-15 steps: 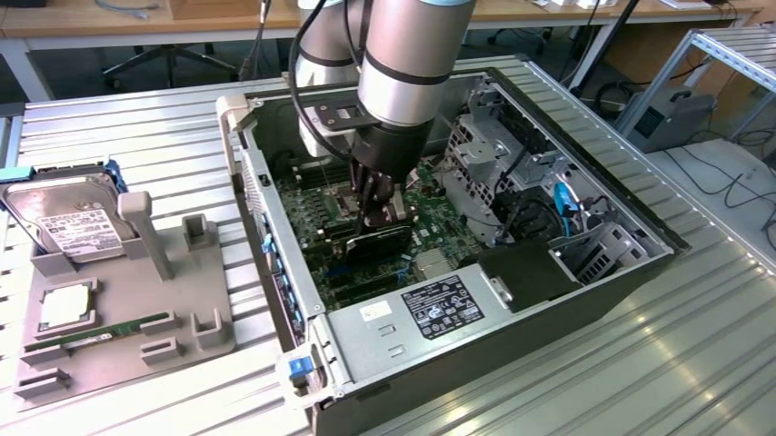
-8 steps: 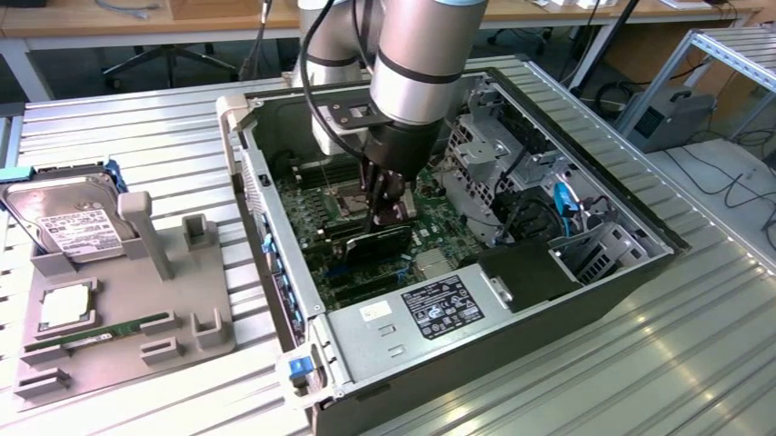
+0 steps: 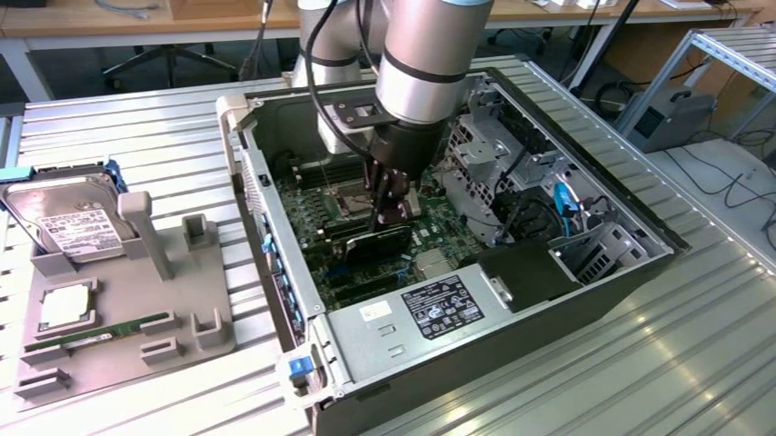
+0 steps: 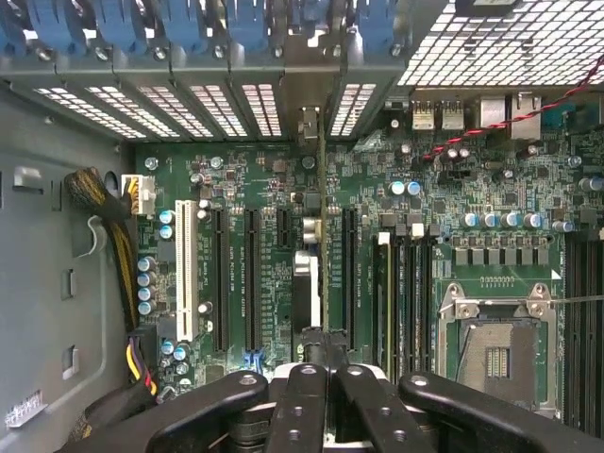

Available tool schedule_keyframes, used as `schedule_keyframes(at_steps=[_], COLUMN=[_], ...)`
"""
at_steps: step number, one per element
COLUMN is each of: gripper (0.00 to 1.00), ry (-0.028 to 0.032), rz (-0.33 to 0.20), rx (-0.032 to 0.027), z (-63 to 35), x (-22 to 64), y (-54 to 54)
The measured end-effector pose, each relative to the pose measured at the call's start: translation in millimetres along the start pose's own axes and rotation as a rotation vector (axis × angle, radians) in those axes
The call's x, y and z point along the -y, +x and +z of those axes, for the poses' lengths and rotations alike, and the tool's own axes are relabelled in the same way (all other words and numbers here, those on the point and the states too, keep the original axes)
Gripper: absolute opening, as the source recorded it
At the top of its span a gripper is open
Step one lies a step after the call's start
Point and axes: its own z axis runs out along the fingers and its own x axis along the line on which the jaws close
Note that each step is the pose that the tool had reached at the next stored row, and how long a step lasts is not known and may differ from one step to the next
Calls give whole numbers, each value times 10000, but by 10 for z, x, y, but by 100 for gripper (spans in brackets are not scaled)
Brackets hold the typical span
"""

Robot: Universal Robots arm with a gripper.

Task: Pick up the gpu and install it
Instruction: 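Press down on the gpu until it lock into place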

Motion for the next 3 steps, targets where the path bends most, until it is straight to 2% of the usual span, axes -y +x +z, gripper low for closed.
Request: schedule_keyframes(at_steps=[3], gripper=[11], ry=[0], rz=[1], rx=[0], z=[0], x=[0], y=[0])
